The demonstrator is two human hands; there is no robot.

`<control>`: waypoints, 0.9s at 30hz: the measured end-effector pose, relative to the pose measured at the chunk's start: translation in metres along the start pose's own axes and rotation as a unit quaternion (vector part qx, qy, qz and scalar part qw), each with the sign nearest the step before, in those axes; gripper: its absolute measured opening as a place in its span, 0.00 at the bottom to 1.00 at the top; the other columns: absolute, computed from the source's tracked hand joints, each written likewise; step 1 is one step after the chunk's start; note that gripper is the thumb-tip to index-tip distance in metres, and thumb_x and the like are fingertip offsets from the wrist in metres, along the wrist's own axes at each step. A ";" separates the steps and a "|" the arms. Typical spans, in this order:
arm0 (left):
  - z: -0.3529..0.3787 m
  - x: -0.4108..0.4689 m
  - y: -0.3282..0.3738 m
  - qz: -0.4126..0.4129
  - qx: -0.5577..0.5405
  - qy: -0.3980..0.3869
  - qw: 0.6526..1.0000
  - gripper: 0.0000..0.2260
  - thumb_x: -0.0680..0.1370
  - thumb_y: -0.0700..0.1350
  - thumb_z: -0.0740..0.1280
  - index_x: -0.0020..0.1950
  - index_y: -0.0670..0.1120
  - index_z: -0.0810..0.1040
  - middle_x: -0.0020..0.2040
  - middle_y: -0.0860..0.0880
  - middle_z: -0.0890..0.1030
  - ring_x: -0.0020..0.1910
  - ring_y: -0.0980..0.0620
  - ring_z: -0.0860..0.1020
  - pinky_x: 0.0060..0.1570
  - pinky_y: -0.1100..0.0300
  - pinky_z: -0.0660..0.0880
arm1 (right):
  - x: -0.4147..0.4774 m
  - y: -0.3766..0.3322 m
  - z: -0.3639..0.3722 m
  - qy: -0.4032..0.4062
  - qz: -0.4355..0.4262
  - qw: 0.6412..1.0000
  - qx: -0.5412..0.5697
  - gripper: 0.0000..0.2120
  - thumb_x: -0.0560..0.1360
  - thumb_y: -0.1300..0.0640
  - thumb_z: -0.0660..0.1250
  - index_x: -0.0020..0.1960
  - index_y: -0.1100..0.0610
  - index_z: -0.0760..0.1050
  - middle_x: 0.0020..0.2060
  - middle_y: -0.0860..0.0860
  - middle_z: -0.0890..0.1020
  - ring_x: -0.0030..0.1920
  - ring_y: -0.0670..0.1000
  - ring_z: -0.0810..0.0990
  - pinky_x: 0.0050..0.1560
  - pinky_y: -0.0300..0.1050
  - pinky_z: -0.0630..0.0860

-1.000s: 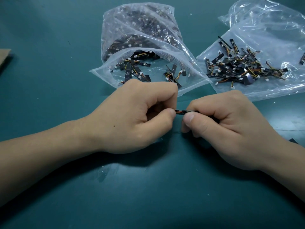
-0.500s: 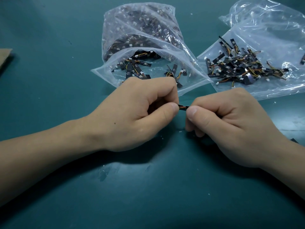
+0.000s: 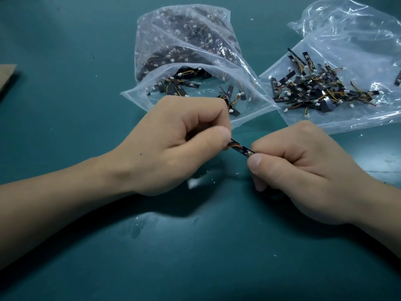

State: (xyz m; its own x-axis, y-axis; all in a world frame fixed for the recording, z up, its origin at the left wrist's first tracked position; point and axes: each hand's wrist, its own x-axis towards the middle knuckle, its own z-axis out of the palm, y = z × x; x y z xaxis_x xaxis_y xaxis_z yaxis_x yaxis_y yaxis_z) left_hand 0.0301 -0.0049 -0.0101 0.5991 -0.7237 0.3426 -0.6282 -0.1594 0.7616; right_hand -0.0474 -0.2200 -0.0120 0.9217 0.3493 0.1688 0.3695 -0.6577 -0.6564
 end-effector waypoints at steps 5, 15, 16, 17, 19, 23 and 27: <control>0.003 -0.002 -0.003 0.041 -0.020 0.187 0.981 0.05 0.78 0.36 0.62 0.51 0.39 0.77 0.35 0.41 0.74 0.31 0.43 0.69 0.32 0.54 0.64 | 0.000 -0.002 0.005 0.137 0.029 0.981 0.132 0.13 0.82 0.53 0.62 0.44 0.53 0.82 0.26 0.49 0.75 0.25 0.45 0.70 0.29 0.34 0.66; 0.009 0.001 -0.002 -0.132 0.354 0.037 0.925 0.13 0.75 0.55 0.60 0.58 0.58 0.77 0.71 0.56 0.74 0.74 0.49 0.65 0.71 0.47 0.56 | 0.001 -0.004 0.013 0.066 0.037 0.991 -0.114 0.16 0.79 0.44 0.65 0.36 0.51 0.73 0.24 0.44 0.69 0.27 0.44 0.68 0.32 0.48 0.69; 0.009 0.000 0.000 -0.151 0.392 0.018 0.907 0.15 0.76 0.58 0.57 0.59 0.58 0.76 0.71 0.55 0.74 0.73 0.46 0.65 0.72 0.42 0.57 | 0.002 -0.005 0.013 0.056 0.038 0.989 -0.131 0.16 0.78 0.43 0.65 0.36 0.50 0.74 0.24 0.43 0.70 0.28 0.44 0.69 0.32 0.49 0.70; 0.009 -0.001 0.001 -0.158 0.419 0.009 0.894 0.17 0.77 0.59 0.56 0.61 0.58 0.76 0.69 0.54 0.75 0.71 0.45 0.66 0.70 0.38 0.60 | 0.002 -0.005 0.012 0.056 0.042 0.990 -0.126 0.16 0.78 0.43 0.65 0.36 0.50 0.74 0.24 0.42 0.70 0.28 0.45 0.70 0.32 0.49 0.70; 0.009 -0.003 0.003 -0.147 0.454 0.004 0.879 0.18 0.79 0.60 0.54 0.61 0.57 0.77 0.63 0.55 0.79 0.65 0.44 0.71 0.67 0.38 0.63 | 0.003 -0.006 0.009 0.062 0.051 0.992 -0.100 0.16 0.78 0.43 0.65 0.35 0.48 0.73 0.24 0.42 0.71 0.29 0.46 0.71 0.32 0.48 0.67; 0.009 -0.001 0.005 -0.124 0.456 -0.004 0.881 0.17 0.80 0.57 0.55 0.60 0.55 0.79 0.59 0.55 0.79 0.57 0.45 0.75 0.61 0.47 0.63 | 0.003 -0.006 0.009 0.056 0.053 0.992 -0.104 0.15 0.78 0.42 0.65 0.36 0.48 0.74 0.24 0.42 0.71 0.28 0.46 0.72 0.32 0.47 0.66; 0.008 -0.001 0.005 -0.084 0.431 0.012 0.899 0.14 0.80 0.51 0.58 0.59 0.55 0.80 0.57 0.56 0.81 0.54 0.45 0.76 0.56 0.50 0.64 | 0.003 -0.007 0.009 0.054 0.057 0.992 -0.099 0.15 0.78 0.42 0.65 0.36 0.48 0.74 0.24 0.42 0.71 0.28 0.46 0.72 0.32 0.48 0.67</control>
State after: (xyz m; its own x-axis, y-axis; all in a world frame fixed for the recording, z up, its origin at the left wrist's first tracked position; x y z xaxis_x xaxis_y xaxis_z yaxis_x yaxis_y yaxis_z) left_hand 0.0222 -0.0103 -0.0115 0.7255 -0.6278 0.2821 -0.6729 -0.7331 0.0990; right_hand -0.0489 -0.2082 -0.0131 0.9619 0.1992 0.1871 0.2690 -0.8108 -0.5198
